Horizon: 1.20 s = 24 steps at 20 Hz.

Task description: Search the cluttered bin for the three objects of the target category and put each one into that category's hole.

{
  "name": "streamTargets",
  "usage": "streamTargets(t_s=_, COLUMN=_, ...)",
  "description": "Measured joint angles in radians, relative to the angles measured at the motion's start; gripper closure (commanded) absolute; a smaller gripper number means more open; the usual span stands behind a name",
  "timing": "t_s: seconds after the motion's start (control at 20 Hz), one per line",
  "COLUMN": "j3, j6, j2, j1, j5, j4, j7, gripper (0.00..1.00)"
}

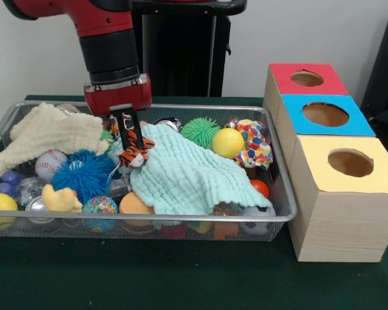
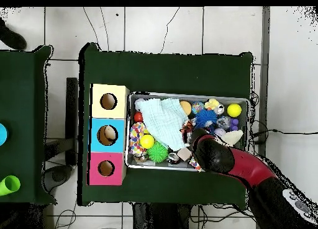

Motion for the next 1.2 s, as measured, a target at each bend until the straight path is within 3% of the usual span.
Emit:
streamTargets(t_s=0.65, j3=-0.019, j6=0.0, j2=-0.035, j1=0.039, j5=0.054, j4=0.033, j7=0.0, gripper=1.0)
streamTargets(t_s=1.2, j3=-0.084, j6=0.0, j2=-0.074, j1=0.166, j5=0.133, j4=0.033, j7=0.0, gripper=1.0)
